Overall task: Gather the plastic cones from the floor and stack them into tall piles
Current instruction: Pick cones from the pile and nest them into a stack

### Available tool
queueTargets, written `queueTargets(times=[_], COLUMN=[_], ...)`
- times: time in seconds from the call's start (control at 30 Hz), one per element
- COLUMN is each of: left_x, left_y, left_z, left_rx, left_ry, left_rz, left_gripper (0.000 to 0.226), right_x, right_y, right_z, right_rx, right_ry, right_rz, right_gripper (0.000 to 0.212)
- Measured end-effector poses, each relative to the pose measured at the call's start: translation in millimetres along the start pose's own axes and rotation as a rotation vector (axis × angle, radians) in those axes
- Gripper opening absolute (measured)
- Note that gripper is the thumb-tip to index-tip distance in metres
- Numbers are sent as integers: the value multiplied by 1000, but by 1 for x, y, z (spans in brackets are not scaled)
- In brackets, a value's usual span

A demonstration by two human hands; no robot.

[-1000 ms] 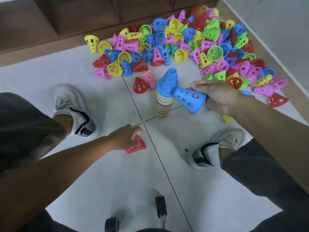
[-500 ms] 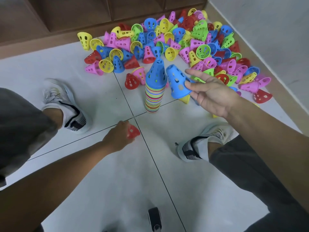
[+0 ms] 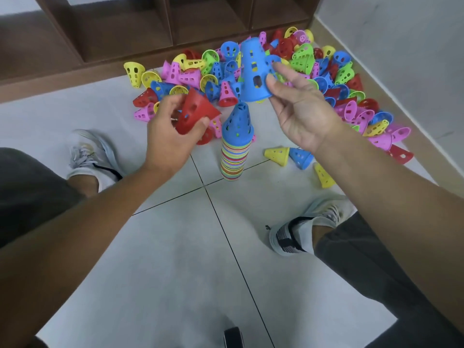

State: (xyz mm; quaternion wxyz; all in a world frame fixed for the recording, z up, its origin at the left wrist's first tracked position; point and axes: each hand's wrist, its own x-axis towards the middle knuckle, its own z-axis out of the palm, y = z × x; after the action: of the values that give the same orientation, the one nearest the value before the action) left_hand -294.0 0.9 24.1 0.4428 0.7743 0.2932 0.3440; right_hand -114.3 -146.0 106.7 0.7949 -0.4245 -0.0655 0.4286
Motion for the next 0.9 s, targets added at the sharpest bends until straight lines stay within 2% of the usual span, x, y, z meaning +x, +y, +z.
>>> queueTargets(times=[0.17, 0.3, 0.47, 0.67, 0.77, 0.9], left_x=[12, 19, 33, 62, 74, 93], left_y=[13, 20, 24, 28, 31, 35], left_z=[5, 5, -1, -10, -13, -17], left_rx=[-67, -92, -110, -47, -2, 32], left_ry=[-71, -135, -204, -369, -482, -522], left_rz=[19, 15, 13, 13, 26, 55], left_gripper=[41, 42, 47, 45, 42, 43], right_x=[11, 20, 27, 28, 33, 46], right_y=[22, 26, 27, 28, 26, 22], right_z=[8, 2, -14, -29, -26, -23], right_rx=[-63, -237, -575, -1018, -1172, -1272], right_ry=[3, 9, 20, -53, -114, -175], right_rz=[9, -18, -66, -83, -121, -122], right_gripper=[52, 50, 62, 57, 57, 52])
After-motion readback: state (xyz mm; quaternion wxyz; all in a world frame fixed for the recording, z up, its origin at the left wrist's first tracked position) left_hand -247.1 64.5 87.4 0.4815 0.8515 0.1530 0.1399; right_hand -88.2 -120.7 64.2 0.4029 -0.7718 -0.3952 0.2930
